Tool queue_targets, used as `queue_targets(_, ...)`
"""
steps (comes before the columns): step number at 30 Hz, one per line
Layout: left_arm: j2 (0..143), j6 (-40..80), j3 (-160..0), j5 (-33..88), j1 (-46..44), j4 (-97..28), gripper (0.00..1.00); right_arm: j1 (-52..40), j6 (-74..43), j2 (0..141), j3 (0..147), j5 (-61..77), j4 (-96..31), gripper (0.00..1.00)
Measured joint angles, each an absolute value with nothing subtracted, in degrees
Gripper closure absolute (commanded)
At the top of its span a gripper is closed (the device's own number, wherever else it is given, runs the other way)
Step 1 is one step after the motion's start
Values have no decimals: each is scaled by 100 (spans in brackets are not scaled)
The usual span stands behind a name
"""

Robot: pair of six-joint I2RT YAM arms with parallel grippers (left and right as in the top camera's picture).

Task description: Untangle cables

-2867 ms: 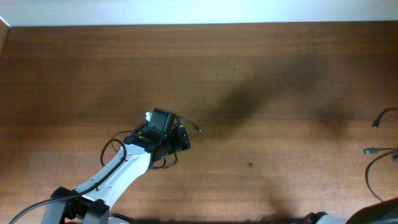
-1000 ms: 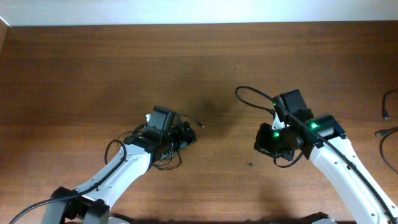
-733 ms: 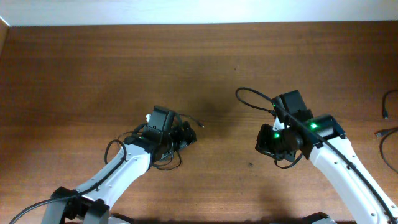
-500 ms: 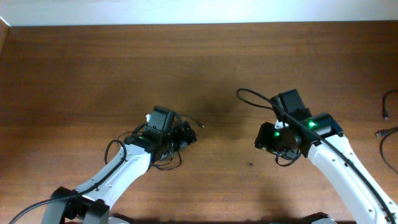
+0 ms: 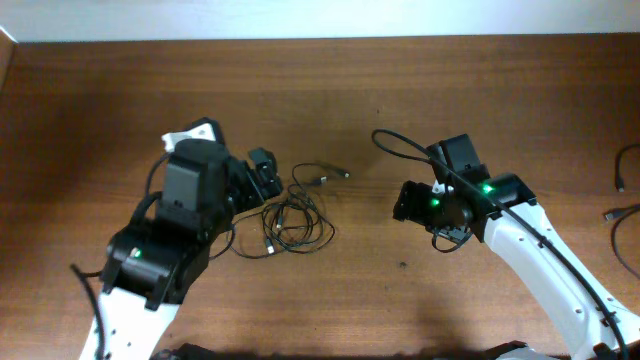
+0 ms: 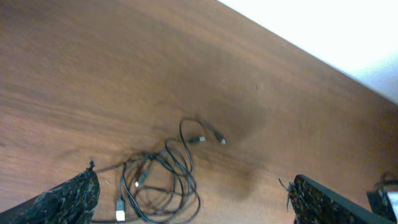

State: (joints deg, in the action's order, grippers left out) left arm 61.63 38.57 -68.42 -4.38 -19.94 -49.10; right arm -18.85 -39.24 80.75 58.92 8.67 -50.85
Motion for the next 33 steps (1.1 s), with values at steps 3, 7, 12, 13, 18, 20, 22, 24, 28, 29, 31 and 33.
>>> queue_targets(3,6829,4523,-6663,204,-1994,-5140,56,-1885,-3922,8075,5892,864,-5072,12)
queue_targets(7,7975,7544,-6554,598,-1994,-5732,36,-1885,-3920,8075,5892,864,-5251,12)
queue_targets(12,8866,8759,-5929,1712,-1011,-4598,43,-1885,-3911,8077,5892,862,-5487,8)
queue_targets(13,8888,8803,-5774,1824,-928,-4134,43,-1885,-3913,8086,5892,829,-5478,8)
queue_targets(18,9765,8903,-5315,2661,-893,-1977,57,-1885,-3918,8088,5892,729,-5483,8)
queue_targets(20,10173,8914,-5310,3022,-893,-1496,75,-1885,-3913,8093,5892,729,-5465,8)
queue_targets(22,10265,8919,-5306,3223,-893,-1380,100,-1885,-3913,8097,5892,729,-5474,8)
queue_targets(24,10265,8919,-5308,3387,-908,-1391,100,-1885,-3916,8097,5892,729,-5476,8)
queue_targets(28,10210,7889,-5304,3640,-805,-1389,100,-1885,-3903,8097,5892,1365,-5317,14)
queue_targets(29,9953,7185,-5293,3651,-701,-1406,100,-1885,-3887,8097,5892,1754,-5081,14)
queue_targets(31,8973,5572,-5306,3605,-635,-1778,100,-1885,-3649,8103,5883,2449,-4512,14)
queue_targets(33,7933,4143,-5312,3245,-635,-2499,100,-1885,-3566,8108,5883,2768,-4305,14)
